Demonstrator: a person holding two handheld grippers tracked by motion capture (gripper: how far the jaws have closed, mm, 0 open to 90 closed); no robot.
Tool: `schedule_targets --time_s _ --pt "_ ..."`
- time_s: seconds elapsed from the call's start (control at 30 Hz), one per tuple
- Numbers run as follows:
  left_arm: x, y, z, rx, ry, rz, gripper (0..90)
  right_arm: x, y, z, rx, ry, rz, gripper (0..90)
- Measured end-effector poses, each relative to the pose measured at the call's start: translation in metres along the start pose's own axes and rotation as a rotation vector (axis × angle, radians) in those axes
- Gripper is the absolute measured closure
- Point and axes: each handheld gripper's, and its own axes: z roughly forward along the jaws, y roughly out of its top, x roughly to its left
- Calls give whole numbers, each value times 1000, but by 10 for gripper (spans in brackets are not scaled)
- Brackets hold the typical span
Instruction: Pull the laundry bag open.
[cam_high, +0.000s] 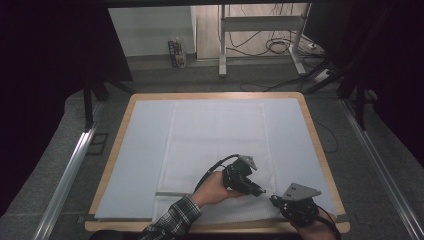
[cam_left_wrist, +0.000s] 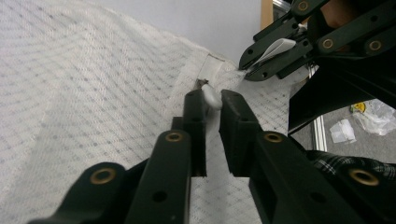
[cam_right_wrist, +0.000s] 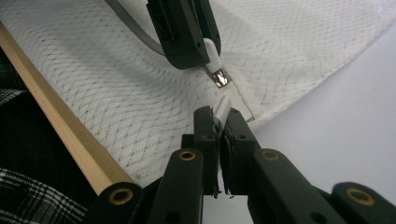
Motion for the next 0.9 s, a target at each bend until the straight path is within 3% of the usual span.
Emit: schedule_targets --time_s 0.13,0.23,0.33,0.37,0.63,0.8,0.83,0.9 --pt "2 -1 0 14 -10 -18 835 0 0 1 7 -1 -4 850" --pt "2 -1 1 -9 -31 -54 797 1 0 1 10 -3 -7 850" --pt "4 0 0 6 -38 -46 781 1 0 1 10 -4 -8 850" --pt "3 1 2 -2 -36 -69 788 1 0 1 11 -5 -9 850" --pt "2 0 4 30 -22 -68 862 1 0 1 15 -8 -13 850" --pt "0 0 5 24 -11 -66 872 1 0 2 19 -11 -14 850" --pt "1 1 3 34 -7 -46 872 1 0 2 18 -11 -14 850" --pt "0 1 3 31 -6 -45 873 1 0 2 18 -11 -11 849"
